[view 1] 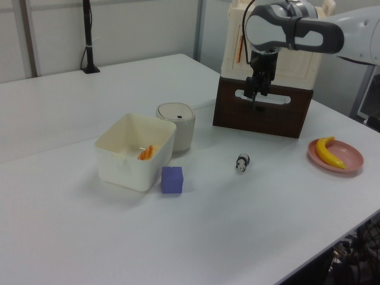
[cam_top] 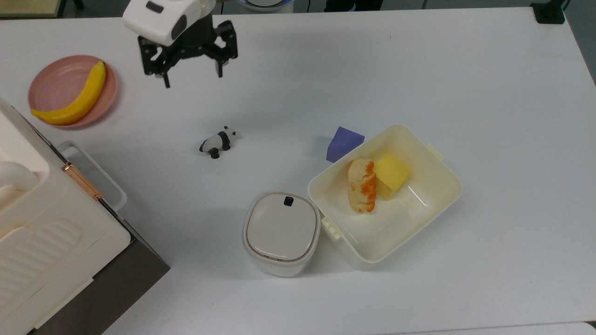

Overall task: Slide the drawer open
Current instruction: 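Move the gripper over to the white handle of the brown drawer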

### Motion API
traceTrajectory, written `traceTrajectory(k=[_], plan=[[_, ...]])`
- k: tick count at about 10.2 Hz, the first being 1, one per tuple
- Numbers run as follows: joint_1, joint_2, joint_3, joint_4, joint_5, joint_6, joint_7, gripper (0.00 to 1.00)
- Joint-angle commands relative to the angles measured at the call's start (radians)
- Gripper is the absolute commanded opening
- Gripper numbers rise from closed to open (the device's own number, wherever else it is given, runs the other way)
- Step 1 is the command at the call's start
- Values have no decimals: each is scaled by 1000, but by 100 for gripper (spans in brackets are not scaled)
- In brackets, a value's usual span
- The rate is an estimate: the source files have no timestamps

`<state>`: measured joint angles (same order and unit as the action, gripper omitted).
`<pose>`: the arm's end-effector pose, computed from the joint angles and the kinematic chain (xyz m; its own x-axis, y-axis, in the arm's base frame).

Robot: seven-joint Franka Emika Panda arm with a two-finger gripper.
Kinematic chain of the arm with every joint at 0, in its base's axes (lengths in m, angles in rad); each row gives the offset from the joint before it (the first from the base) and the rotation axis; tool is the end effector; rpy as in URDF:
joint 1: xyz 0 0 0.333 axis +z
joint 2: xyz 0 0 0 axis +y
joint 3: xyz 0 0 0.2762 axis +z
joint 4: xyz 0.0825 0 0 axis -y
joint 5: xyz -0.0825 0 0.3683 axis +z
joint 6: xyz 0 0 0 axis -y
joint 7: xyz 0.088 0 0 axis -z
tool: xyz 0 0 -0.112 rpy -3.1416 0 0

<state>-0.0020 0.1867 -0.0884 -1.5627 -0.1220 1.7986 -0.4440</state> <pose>0.5997 -0.0616 0.4985 0.9289 0.3700 -0.0153 0.3683 -0.9186 0.1434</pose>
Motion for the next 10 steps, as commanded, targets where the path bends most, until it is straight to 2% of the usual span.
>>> traceTrajectory(k=[1, 3, 5, 8, 10], plan=[[7, 81, -69, -19, -96, 242, -107, 94], [7, 152, -138, -14, -126, 448, -137, 90], [4, 184, -171, -11, -125, 534, -226, 86], [-15, 261, -179, -10, -131, 628, -228, 78], [-15, 286, -179, -8, -133, 637, -228, 69]])
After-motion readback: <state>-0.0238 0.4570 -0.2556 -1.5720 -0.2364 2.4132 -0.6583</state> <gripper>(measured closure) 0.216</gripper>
